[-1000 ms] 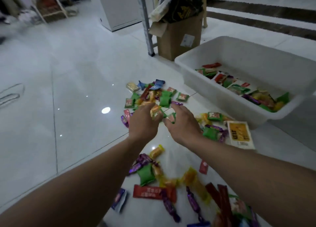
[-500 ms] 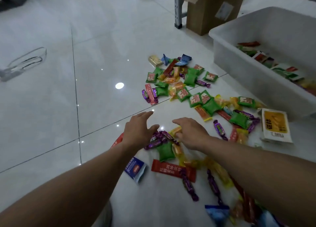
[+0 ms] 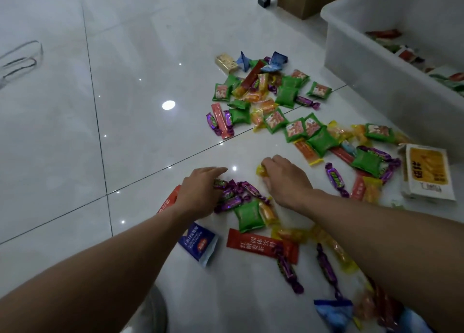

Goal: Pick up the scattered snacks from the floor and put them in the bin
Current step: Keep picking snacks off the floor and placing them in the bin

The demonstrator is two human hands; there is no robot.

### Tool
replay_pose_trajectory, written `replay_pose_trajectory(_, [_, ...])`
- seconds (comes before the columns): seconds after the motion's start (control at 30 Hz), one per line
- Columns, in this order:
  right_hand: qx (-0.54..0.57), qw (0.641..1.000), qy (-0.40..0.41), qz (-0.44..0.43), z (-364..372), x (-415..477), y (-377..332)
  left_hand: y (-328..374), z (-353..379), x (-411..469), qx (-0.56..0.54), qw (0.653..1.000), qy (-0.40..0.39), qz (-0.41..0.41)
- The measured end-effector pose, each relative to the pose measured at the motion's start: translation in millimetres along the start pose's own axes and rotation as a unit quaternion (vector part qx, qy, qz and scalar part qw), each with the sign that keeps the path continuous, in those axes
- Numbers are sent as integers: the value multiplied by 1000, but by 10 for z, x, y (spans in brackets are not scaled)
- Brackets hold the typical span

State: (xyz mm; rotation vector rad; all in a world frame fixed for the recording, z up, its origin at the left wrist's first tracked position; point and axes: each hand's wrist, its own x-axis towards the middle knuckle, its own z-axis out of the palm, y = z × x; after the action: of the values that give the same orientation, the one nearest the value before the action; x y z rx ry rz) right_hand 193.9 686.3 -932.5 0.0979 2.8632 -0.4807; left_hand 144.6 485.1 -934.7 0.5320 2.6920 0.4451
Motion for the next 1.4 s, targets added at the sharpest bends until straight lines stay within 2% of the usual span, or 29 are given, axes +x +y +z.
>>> replay_pose_trajectory(0.1, [93, 994, 29, 47, -63, 52, 25, 49, 34, 62, 31, 999, -15, 9])
replay_pose_trajectory(0.2, [138, 986, 41, 82, -85, 60, 81, 97, 41, 112, 54, 998, -22, 13])
replay_pose_trajectory(0.4, [157, 983, 47, 77, -150, -12, 214, 210, 14, 193, 18, 999, 2, 26])
replay_pose_trajectory(0.6, [169, 971, 121, 116, -421, -114, 356, 600, -134, 398, -42, 995, 60, 64])
replay_pose_trajectory(0.93, [180, 934, 243, 190, -1152, -606, 846, 1879, -410, 632, -84, 967, 111, 214])
replay_pose_trajectory(1.07, [186, 910, 285, 237, -1438, -960, 1181, 2474, -405, 604, -137, 954, 112, 240])
replay_pose_trajectory(1.4, [206, 840, 394, 311, -1893, -1490, 1790, 3629, -388, 688, -151, 930, 118, 313])
